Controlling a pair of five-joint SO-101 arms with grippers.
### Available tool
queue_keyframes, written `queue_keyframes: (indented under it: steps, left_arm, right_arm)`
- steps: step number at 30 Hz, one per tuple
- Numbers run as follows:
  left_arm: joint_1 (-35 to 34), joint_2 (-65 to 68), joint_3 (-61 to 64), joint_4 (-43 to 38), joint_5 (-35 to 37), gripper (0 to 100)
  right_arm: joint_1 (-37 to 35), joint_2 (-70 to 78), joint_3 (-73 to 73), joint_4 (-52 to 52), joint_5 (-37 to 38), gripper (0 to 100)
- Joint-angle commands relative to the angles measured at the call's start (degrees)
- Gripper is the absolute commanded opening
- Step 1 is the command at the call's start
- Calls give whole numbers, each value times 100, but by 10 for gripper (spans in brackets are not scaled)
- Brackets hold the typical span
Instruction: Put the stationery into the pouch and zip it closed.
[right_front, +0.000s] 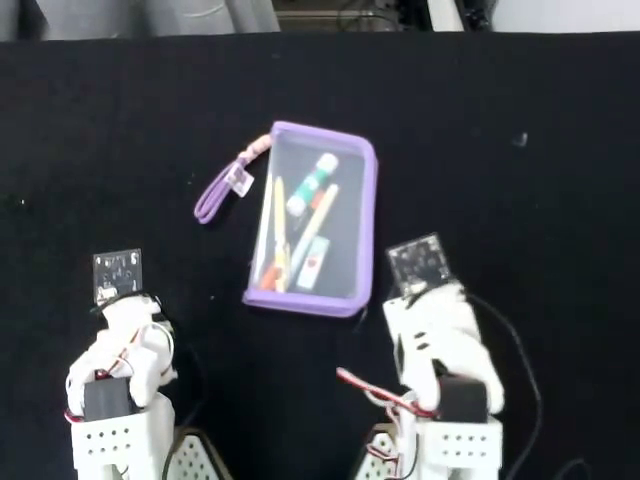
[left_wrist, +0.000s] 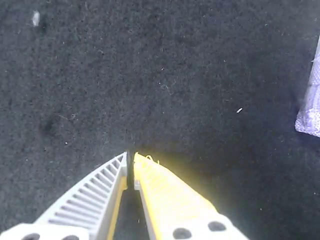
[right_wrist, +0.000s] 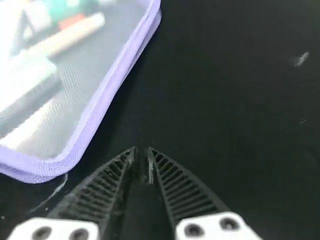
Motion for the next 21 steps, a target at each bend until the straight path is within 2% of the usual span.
queue_keyframes:
  steps: [1,16,21]
  left_arm:
    - [31,-18,136,-9,9,30]
    - [13,-18,136,-9,9,30]
    - [13,-18,136,-9,9,30]
  right_arm:
    - [-26,-523,101,-220,-413,27]
    - [-70,-523,136,1231,-413,28]
    - [-70,-523,136,1319,-440,28]
